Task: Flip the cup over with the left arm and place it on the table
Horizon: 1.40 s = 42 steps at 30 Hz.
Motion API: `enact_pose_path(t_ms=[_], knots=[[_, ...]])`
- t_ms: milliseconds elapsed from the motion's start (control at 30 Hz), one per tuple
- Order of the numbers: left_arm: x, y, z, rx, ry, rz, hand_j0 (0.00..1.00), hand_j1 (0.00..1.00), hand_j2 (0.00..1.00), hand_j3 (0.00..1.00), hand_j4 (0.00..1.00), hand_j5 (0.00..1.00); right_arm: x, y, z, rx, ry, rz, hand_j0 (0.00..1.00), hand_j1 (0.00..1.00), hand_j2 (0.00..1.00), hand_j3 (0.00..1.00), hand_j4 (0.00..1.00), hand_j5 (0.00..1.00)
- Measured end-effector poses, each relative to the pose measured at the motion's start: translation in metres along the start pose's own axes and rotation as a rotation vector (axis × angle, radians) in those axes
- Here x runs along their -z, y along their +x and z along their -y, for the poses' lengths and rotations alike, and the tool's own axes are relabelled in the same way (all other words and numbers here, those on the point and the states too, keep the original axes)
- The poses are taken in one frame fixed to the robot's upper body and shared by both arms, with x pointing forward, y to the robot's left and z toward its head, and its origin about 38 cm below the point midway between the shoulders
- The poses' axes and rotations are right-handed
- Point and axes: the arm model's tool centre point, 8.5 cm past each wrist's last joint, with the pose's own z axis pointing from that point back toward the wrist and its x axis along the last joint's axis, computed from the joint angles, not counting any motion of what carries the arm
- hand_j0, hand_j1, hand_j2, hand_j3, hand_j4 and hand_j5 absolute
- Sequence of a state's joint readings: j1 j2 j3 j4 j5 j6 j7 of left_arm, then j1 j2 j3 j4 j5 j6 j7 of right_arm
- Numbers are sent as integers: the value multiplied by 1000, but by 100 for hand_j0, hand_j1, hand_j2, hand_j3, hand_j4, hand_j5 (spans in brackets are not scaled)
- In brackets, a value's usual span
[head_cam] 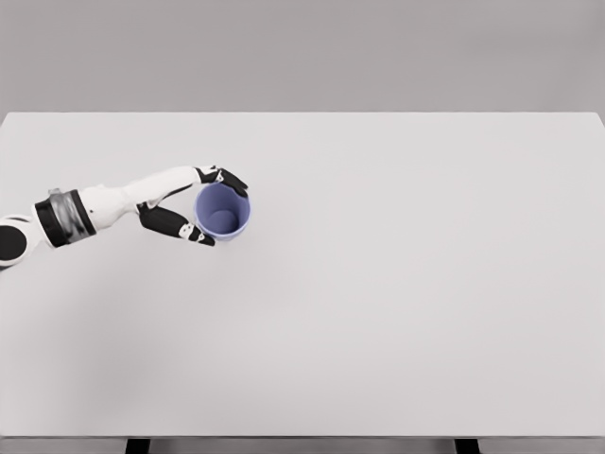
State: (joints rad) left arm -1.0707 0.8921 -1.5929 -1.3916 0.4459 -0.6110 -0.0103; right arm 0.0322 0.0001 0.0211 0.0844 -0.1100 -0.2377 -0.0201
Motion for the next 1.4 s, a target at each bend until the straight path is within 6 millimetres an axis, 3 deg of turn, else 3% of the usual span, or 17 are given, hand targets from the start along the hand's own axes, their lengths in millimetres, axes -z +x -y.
enact_pose_path(t_ms=[1400], knots=[[23,9,9,43,-78,11,75,75,75,75,75,75,0,0,0,0,0,0,100,100,100,100,100,100]])
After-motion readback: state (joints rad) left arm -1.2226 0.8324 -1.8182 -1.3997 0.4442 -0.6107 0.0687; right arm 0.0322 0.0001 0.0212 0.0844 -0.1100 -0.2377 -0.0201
